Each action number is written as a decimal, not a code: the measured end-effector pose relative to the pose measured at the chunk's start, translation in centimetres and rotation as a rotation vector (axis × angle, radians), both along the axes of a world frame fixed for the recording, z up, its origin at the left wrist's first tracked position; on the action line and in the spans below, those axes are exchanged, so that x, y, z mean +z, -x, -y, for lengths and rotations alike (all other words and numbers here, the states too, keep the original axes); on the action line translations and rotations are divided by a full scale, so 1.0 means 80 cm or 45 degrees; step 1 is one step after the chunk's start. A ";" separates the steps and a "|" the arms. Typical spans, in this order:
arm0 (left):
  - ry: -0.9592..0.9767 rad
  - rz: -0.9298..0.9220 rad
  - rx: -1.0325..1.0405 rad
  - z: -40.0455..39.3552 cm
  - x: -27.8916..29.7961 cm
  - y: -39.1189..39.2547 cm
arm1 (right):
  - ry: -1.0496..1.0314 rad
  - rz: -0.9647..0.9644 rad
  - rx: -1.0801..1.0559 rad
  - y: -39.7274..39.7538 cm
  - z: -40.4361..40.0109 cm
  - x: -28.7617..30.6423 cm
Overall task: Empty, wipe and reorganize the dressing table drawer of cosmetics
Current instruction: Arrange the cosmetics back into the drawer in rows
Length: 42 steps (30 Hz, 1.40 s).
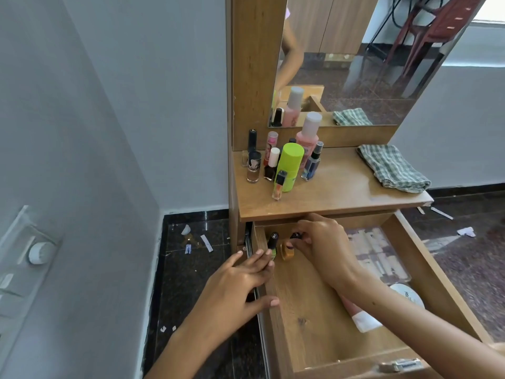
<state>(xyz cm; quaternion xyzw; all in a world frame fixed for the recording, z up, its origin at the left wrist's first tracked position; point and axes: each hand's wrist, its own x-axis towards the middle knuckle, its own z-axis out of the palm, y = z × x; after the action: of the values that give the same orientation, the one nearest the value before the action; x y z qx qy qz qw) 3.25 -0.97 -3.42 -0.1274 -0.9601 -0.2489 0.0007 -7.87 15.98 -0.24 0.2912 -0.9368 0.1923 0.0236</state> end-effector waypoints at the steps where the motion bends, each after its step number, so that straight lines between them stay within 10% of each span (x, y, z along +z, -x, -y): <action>1: 0.004 -0.001 -0.002 0.000 0.000 0.000 | -0.009 -0.013 0.012 0.000 0.003 -0.001; 24: 0.003 0.072 0.004 -0.001 -0.002 0.005 | 0.331 -0.682 0.307 0.001 0.040 0.066; 33: 0.081 0.191 -0.042 0.000 0.004 0.009 | -0.345 -0.633 0.147 0.036 0.115 0.072; 42: 0.057 0.142 -0.021 0.003 0.002 0.007 | -0.106 -0.665 0.311 0.024 0.106 0.097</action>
<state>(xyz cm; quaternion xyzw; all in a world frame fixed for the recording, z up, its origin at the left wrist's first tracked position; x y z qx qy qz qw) 2.72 -1.18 -3.24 -0.1211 -0.9629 -0.2339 -0.0577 -9.80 7.53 7.52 0.4421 -0.8642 0.0735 0.2288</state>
